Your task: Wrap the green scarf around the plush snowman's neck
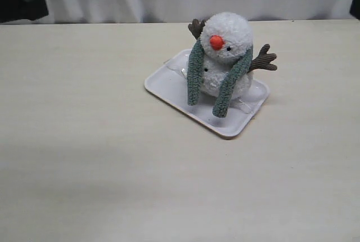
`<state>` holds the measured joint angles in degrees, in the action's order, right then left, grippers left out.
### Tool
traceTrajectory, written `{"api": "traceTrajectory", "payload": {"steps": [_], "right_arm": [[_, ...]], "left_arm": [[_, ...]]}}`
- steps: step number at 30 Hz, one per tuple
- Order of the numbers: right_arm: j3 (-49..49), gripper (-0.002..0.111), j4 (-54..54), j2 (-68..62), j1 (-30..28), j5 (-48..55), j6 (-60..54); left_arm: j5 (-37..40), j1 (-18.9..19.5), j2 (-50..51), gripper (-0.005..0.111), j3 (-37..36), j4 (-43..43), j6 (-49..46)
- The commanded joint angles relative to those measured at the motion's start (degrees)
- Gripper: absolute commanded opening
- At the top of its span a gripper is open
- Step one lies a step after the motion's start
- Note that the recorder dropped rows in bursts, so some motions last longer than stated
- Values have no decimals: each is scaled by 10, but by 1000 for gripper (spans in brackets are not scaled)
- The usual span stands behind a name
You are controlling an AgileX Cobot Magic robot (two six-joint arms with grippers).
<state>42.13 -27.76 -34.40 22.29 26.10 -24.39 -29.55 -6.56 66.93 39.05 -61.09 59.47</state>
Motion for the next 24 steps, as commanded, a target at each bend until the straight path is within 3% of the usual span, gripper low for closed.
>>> {"api": "traceTrajectory", "payload": {"steps": [1, 13, 24], "right_arm": [[-3, 4, 0, 37, -1, 2, 1], [-3, 4, 0, 126, -1, 29, 1], [-3, 4, 0, 167, -1, 29, 0]], "left_arm": [[28, -1, -118, 0, -43, 28, -9], [84, -1, -419, 0, -91, 27, -5], [79, -1, -514, 0, -91, 32, -8]]}}
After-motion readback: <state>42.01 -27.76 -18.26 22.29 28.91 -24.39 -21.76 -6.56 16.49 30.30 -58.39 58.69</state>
